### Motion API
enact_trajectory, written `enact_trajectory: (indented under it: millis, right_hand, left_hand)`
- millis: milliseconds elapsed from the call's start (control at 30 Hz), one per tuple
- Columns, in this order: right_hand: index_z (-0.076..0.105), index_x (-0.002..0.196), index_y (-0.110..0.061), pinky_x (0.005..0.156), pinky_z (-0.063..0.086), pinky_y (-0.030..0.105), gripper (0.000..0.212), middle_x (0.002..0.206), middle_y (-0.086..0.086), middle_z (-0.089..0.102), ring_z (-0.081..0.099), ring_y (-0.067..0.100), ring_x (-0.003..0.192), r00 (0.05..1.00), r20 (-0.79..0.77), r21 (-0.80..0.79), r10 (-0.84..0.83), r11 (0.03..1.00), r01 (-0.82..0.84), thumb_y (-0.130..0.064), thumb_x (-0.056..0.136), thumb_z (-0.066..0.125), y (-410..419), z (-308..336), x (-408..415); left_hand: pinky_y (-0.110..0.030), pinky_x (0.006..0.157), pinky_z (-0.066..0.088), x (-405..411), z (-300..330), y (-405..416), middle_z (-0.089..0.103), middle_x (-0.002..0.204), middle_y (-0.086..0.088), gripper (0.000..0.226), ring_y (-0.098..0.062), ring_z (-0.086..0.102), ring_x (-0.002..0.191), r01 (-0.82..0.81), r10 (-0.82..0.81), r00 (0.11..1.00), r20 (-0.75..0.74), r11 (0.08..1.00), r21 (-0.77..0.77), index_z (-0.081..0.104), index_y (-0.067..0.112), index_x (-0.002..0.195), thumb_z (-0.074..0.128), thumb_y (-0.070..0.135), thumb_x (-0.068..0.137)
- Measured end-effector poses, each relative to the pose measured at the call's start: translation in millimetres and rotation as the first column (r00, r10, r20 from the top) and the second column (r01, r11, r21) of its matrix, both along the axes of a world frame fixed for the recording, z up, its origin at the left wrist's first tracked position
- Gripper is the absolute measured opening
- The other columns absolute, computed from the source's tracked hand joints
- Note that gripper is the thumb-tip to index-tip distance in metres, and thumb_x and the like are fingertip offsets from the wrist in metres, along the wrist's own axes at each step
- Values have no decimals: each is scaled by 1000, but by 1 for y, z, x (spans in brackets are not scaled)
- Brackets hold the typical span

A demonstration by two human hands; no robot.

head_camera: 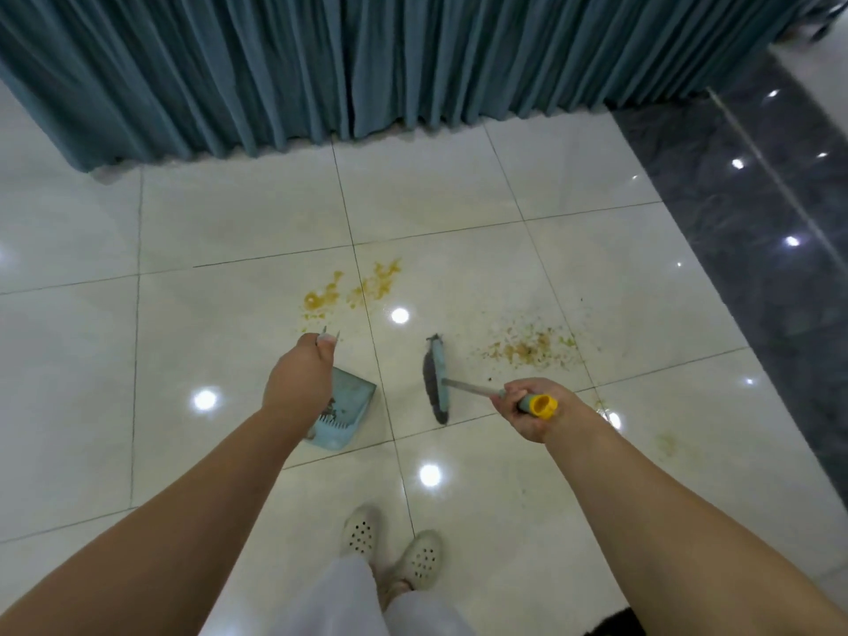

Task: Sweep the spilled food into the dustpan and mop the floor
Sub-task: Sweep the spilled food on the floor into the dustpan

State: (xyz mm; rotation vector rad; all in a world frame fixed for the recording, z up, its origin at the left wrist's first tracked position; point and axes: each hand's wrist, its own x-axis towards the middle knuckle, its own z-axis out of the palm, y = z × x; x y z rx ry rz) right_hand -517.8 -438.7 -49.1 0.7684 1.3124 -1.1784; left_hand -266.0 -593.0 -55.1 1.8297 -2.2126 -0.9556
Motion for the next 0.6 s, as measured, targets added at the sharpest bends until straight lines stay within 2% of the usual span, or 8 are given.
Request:
enact_trajectory:
  millis: [200, 300, 400, 533, 600]
  right_hand:
    - [36, 116, 3, 27, 35, 12, 19, 87, 22, 43, 33, 9, 21, 998, -61, 22, 31, 999, -29, 4, 97, 33, 15, -2, -14]
    - [43, 102, 5, 27, 36, 11, 12, 87, 22, 45, 33, 9, 22, 996, -61, 21, 66, 998, -64, 5, 96, 33, 15, 3, -5]
    - [45, 93, 4, 29, 37, 12, 11, 90, 24, 46, 34, 9, 24, 998, -32, 1, 63, 998, -63, 7, 95, 35, 15, 9, 7]
    - [45, 97, 3, 28, 38, 12, 9, 91, 25, 46, 37, 11, 25, 999, 53, -22, -3, 1000, 4, 7, 95, 37, 19, 12, 20]
    - [45, 98, 4, 27, 38, 13, 7, 91, 26, 47, 39, 13, 25, 994, 108, -12, -32, 999, 33, 5, 95, 39, 25, 11, 24]
  left_hand:
    - [-31, 69, 38, -15, -1, 5, 59, 85, -11, 50, -27, 54, 78, 75, -75, 997, -24, 997, 9, 55, 3, 108, 21, 38, 101]
    - [-31, 69, 39, -18, -1, 6, 56, 83, -8, 48, -28, 55, 79, 78, -77, 997, -25, 996, 36, 55, 4, 111, 22, 38, 101]
    - [-30, 69, 38, -20, -1, 5, 55, 84, -5, 48, -25, 53, 77, 76, -74, 997, -30, 996, 45, 55, 5, 113, 22, 38, 101]
    - [-27, 57, 33, -31, 0, 2, 51, 69, 3, 46, -12, 50, 60, 72, -70, 997, -25, 996, 60, 54, 5, 112, 22, 37, 101]
    - [-28, 58, 34, -38, 2, 4, 51, 68, 3, 45, -14, 51, 60, 66, -63, 997, -33, 995, 80, 54, 6, 113, 23, 37, 101]
